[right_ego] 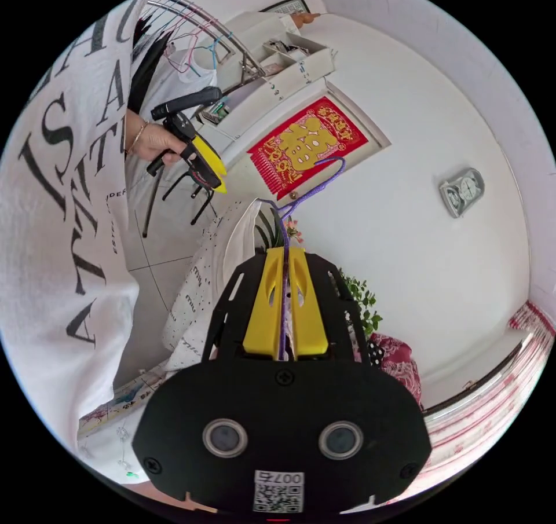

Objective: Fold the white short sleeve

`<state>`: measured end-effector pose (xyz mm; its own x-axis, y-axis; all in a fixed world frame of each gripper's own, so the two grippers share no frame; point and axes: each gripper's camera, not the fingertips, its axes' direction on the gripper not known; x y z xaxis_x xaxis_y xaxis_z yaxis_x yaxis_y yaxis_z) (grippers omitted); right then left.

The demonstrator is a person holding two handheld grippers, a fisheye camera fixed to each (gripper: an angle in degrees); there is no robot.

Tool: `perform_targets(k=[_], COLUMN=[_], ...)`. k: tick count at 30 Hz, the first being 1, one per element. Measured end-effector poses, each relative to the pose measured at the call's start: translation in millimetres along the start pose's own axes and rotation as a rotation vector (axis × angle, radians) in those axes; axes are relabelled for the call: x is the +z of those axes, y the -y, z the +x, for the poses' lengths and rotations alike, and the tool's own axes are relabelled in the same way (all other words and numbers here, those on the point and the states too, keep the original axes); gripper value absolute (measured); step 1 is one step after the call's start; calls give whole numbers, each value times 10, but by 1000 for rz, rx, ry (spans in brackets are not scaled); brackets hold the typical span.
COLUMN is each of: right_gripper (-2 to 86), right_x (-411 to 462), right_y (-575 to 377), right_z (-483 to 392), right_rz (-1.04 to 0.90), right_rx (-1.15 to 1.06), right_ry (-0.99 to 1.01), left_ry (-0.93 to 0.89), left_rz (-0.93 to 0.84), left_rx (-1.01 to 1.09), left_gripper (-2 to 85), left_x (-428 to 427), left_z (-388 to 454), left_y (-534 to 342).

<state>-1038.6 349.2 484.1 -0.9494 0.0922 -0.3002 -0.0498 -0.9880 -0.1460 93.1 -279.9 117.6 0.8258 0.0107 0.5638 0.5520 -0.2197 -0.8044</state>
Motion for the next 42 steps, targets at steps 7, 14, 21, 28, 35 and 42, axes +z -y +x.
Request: perform_targets(k=[7,14,21,28,35,42], right_gripper=[0,-1,-2,-1,-1,-1], right_x=[-476,-33,283,90,413,476], right_y=[-331,-906,-1414,-2477,-1724,-1506], right_z=[-269,-830,-1515,-1821,-2433,-2748], right_rz=[-45,-308,-376,-415,-430,-620], right_rx=[211,423,637,1193,1145,1282], right_ry=[-49,-1,31,-53,-68,-173], left_ry=[-375,-607,-688,-643,-744,-796], left_rz=[24,-119,-205,-112,-341,-424], left_rx=[207,375,27,-294,206,292], left_gripper=[50,-5,-9,-5,107,93], left_x=[555,808,1280,1472,2191,2828], left_z=[565,1199,1013,172,1149,1508], left_y=[1010,1360,1665,2122,2708,3092])
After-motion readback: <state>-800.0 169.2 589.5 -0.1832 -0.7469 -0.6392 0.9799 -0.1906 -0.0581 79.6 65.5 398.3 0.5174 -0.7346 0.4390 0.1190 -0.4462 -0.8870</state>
